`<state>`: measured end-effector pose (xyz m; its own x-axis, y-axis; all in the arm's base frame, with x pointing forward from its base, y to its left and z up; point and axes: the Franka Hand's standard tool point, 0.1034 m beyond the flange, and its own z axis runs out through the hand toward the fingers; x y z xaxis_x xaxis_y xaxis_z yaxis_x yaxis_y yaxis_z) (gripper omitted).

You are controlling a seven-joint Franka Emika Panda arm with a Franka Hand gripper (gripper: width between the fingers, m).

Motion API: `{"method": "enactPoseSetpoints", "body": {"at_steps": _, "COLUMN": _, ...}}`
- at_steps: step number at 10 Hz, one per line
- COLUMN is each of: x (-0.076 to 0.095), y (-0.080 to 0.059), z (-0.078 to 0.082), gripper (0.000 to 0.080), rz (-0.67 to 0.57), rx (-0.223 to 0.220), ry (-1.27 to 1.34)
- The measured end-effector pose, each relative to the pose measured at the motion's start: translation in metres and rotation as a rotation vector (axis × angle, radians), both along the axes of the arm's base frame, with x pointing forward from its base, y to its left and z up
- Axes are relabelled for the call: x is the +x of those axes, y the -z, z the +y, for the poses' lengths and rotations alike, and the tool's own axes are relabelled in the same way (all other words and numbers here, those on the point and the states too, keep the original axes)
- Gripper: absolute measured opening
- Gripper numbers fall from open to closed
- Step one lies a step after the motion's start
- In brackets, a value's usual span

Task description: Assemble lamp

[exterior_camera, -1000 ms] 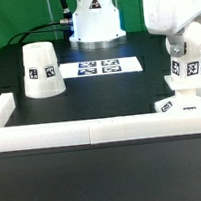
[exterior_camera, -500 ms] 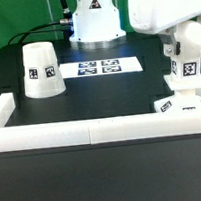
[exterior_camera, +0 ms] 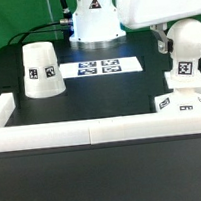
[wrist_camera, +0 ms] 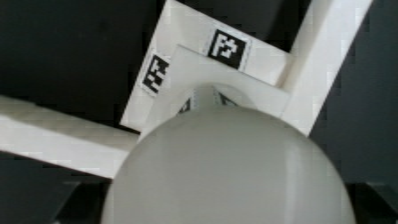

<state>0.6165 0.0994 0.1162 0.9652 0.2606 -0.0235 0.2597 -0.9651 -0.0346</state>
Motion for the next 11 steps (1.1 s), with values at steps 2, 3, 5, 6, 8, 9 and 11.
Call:
{"method": "enactPoseSetpoints", "body": {"at_steps": 2, "x": 0.001, "y": -0.002, "z": -0.003, "gripper": 0.0579, "rz": 0.000, "rx": -0.006, "ry": 0.143}}
{"method": "enactPoseSetpoints", "body": {"at_steps": 3, "x": 0.002, "y": -0.003, "z": -0.005, "gripper": 0.0579, "rz": 0.000, "rx": -0.009, "ry": 0.211}}
{"method": "enactPoseSetpoints", "body": {"at_steps": 5, "x": 0.002, "y": -0.003, "z": -0.007, "gripper": 0.0579, "rz": 0.000, "rx": -0.015, "ry": 0.288}}
{"method": "enactPoseSetpoints", "body": {"at_steps": 6, "x": 0.001, "y": -0.002, "z": -0.007, "gripper": 0.0626, "rz": 0.003, "rx": -0.015, "ry": 0.284}}
{"method": "enactPoseSetpoints", "body": {"at_steps": 8, "x": -0.001, "y": -0.003, "z": -0.004, "gripper": 0.0676, "rz": 0.004, "rx": -0.016, "ry": 0.280}}
{"method": "enactPoseSetpoints", "body": {"at_steps": 9, "x": -0.005, "y": -0.004, "z": -0.003, "gripper": 0.0696, "rz": 0.006, "rx": -0.016, "ry": 0.277}}
{"method": "enactPoseSetpoints", "body": {"at_steps": 11, "x": -0.017, "y": -0.008, "z": -0.005, "gripper": 0.0698, "rz": 0.015, "rx": -0.019, "ry": 0.277}}
